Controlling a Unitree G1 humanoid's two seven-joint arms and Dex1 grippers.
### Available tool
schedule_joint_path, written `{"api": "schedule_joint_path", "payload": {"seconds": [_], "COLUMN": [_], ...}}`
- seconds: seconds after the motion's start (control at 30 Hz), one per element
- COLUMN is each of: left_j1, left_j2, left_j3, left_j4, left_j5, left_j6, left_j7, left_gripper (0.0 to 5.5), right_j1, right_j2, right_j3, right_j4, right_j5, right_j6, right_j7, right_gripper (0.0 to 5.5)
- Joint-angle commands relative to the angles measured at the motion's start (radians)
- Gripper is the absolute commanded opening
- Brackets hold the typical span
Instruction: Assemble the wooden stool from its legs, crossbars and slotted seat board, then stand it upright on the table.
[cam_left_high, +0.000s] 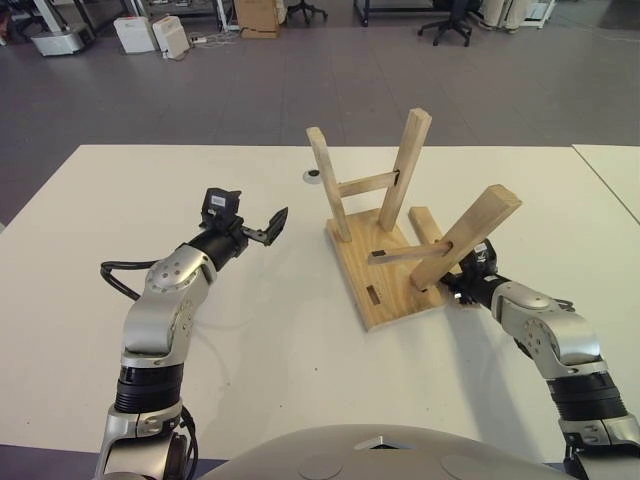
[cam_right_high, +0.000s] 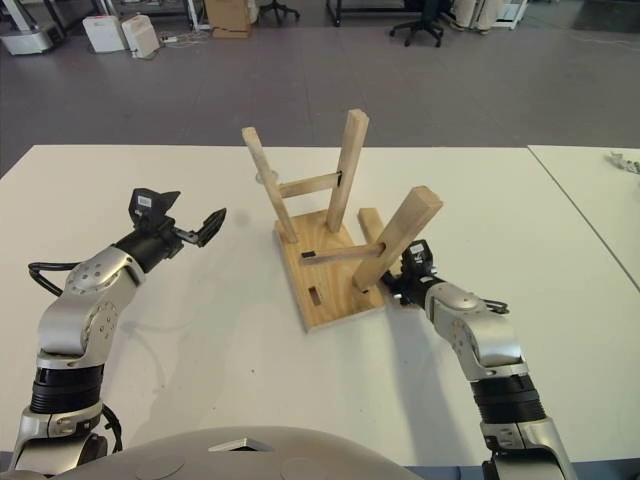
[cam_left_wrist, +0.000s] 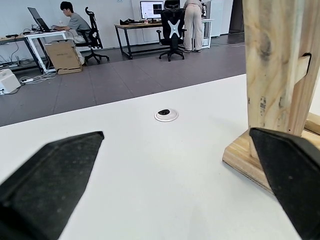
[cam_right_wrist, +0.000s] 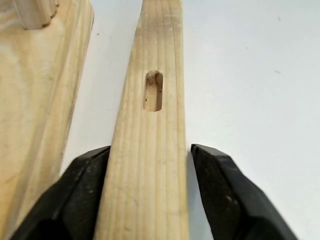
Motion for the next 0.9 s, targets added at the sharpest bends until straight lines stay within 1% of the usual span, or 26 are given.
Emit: {"api": "schedule_joint_path", "payload": {"seconds": [0.03,0.13,0.23,0.3,0.37,0.43,0.47,0.53,0.6,0.7,0.77,0.8,0.9], "left_j1": [-0.042,-0.117,-0.333,-0.48,-0.648,-0.791,-0.849,-0.925,-0.951,-0.942,-0.941,-0.939,-0.923], "left_j2": [0.0,-0.004,-0.07,-0.127,-0.183,-0.221,-0.235,-0.259,-0.274,-0.273,-0.267,-0.262,-0.255], "left_j3": [0.01,0.06,0.149,0.19,0.228,0.259,0.273,0.291,0.293,0.277,0.282,0.281,0.266], "left_j4": [-0.018,-0.037,-0.059,-0.054,-0.018,0.032,0.055,0.081,0.089,0.077,0.07,0.065,0.045], "left_j5": [0.006,-0.021,-0.158,-0.277,-0.409,-0.519,-0.567,-0.654,-0.737,-0.799,-0.835,-0.849,-0.884], "left_j6": [0.005,0.045,0.138,0.189,0.219,0.226,0.223,0.216,0.223,0.226,0.216,0.213,0.213], "left_j7": [0.027,0.075,0.157,0.201,0.24,0.266,0.28,0.303,0.313,0.326,0.341,0.344,0.354], "left_gripper": [5.36,5.36,5.36,5.4,5.4,5.4,5.4,5.4,5.4,4.9,4.47,4.36,3.78], "right_j1": [0.007,-0.064,-0.252,-0.388,-0.568,-0.716,-0.766,-0.818,-0.828,-0.825,-0.819,-0.817,-0.813], "right_j2": [0.004,0.023,-0.066,-0.114,-0.15,-0.14,-0.112,-0.055,-0.013,0.018,0.024,0.025,0.022], "right_j3": [-0.011,-0.134,-0.25,-0.269,-0.231,-0.175,-0.148,-0.101,-0.054,-0.037,-0.044,-0.047,-0.046], "right_j4": [0.062,0.08,0.109,0.114,0.099,0.037,-0.01,-0.088,-0.125,-0.15,-0.158,-0.157,-0.133], "right_j5": [-0.073,-0.069,-0.089,-0.087,-0.086,-0.058,-0.024,0.039,0.049,0.05,0.049,0.046,0.02], "right_j6": [-0.009,-0.128,-0.304,-0.373,-0.441,-0.472,-0.495,-0.492,-0.487,-0.464,-0.445,-0.439,-0.429], "right_j7": [-0.005,-0.015,0.043,0.114,0.221,0.328,0.386,0.458,0.487,0.476,0.463,0.458,0.448], "right_gripper": [2.16,2.08,2.08,2.08,2.08,2.08,2.08,2.08,2.08,2.08,2.08,2.08,2.08]}}
